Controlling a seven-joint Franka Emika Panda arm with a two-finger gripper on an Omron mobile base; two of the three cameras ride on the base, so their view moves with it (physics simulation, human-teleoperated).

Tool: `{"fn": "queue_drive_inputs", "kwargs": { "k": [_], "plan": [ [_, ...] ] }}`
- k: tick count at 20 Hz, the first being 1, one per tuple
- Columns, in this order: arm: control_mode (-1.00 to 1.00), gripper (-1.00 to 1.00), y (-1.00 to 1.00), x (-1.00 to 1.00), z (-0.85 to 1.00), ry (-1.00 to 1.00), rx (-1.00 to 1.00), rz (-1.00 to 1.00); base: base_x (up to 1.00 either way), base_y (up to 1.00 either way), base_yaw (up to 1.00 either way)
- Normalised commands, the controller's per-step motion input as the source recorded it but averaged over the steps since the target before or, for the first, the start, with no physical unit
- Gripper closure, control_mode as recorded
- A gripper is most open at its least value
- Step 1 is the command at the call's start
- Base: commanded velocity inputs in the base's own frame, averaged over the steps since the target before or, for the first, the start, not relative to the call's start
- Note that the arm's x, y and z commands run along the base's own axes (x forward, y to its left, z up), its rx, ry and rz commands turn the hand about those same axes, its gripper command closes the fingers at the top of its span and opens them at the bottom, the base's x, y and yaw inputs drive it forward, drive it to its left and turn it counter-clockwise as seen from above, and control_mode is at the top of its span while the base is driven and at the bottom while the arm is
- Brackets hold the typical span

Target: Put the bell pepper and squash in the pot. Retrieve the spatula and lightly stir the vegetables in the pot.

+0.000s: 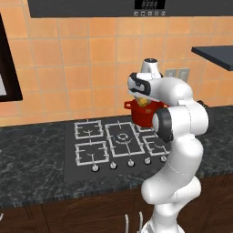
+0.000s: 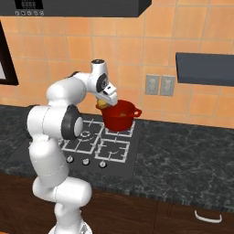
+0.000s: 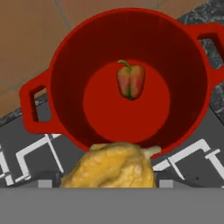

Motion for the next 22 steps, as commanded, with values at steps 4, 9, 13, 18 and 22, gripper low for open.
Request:
{"fn": "queue_drive_inputs", "kwargs": {
  "k": [4,9,13,18,22],
  "plan": [
    [-1.0,1.0,-0.23,0.54,-0.51,0.0,-0.08,0.0,0.0,0.0,0.0],
    [-1.0,1.0,-0.4,0.31,-0.4,0.0,-0.04,0.0,0.0,0.0,0.0],
    [-1.0,1.0,-0.31,0.29,-0.27,0.0,0.0,0.0,0.0,0.0,0.0],
    [-1.0,-1.0,-0.02,0.32,-0.32,0.0,0.0,0.0,0.0,0.0,0.0],
    [-1.0,-1.0,-0.01,0.1,-0.12,-0.01,0.0,0.0,0.0,0.0,0.0]
  ]
}}
